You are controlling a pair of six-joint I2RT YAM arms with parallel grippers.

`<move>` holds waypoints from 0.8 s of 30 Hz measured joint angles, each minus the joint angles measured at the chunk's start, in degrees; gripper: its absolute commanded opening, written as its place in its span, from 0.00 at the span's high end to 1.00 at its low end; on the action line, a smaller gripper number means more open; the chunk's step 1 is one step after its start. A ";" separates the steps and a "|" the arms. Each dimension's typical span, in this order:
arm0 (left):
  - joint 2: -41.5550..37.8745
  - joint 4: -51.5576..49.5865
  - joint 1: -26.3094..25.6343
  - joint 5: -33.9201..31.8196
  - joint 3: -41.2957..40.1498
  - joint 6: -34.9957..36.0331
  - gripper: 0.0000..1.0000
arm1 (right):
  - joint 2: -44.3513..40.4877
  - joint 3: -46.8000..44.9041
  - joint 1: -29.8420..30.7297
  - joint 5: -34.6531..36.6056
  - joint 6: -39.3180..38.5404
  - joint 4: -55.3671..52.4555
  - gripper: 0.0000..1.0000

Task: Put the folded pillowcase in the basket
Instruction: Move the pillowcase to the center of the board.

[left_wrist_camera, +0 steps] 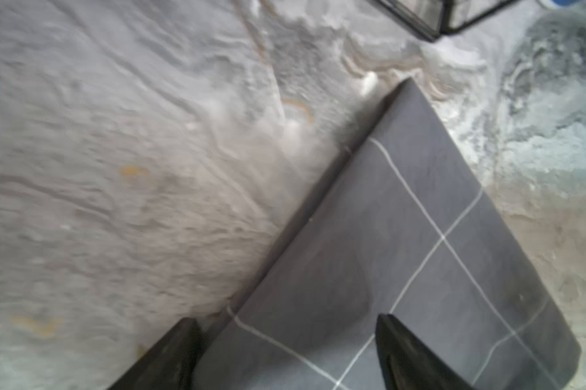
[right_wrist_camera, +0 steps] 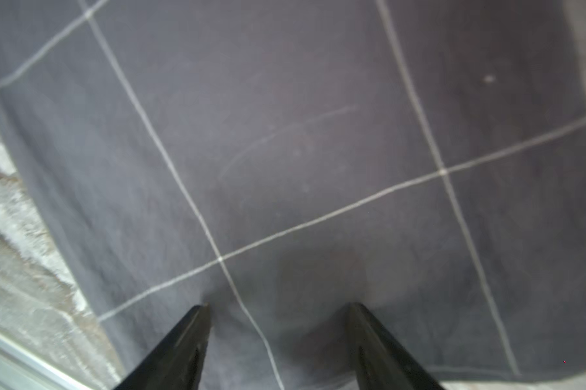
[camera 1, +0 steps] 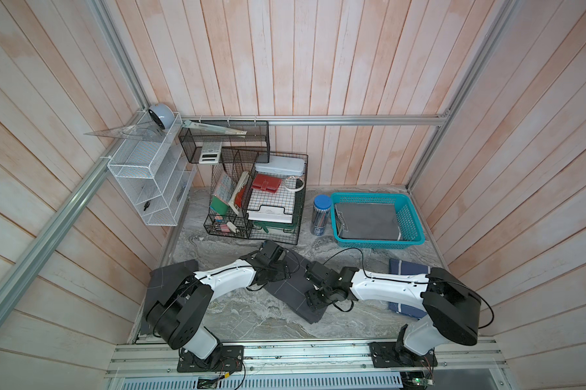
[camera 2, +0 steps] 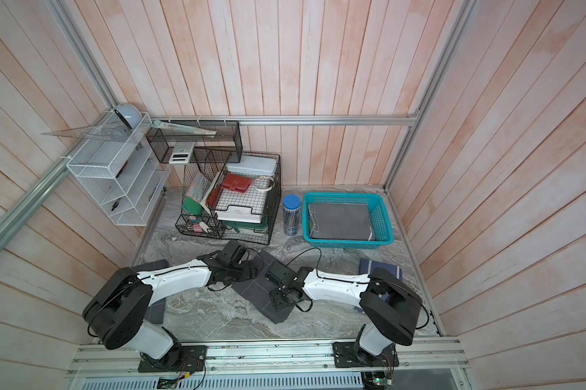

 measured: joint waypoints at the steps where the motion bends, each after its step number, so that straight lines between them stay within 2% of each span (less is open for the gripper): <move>1: 0.04 0.20 -1.22 0.11 -0.04 -0.22 0.22 | -0.94 -0.94 -1.68 -0.07 -0.33 -0.07 0.29; 4: -0.13 1.84 -5.01 0.13 -0.87 -1.70 0.25 | -3.26 -2.64 -6.34 0.26 -1.53 -1.01 0.28; 9: -3.34 4.26 -11.13 -0.33 -4.42 -5.64 0.25 | -7.17 -2.89 -10.80 2.05 -3.17 -3.06 0.28; 11: -5.22 4.20 -12.41 -1.14 -5.40 -6.49 0.22 | -9.92 -3.28 -11.72 3.19 -3.17 -3.23 0.28; 14: -7.58 4.04 -10.49 -2.62 -5.73 -7.52 0.20 | -15.08 -5.01 -12.57 6.36 -1.68 -3.30 0.28; 18: -8.22 4.98 -4.33 -3.58 -5.70 -7.74 0.16 | -20.85 -9.31 -13.90 9.38 1.20 -2.78 0.28; 24: -0.76 4.28 -3.13 -3.23 -0.28 -5.51 0.17 | -24.41 -16.39 -14.25 10.12 6.05 0.44 0.29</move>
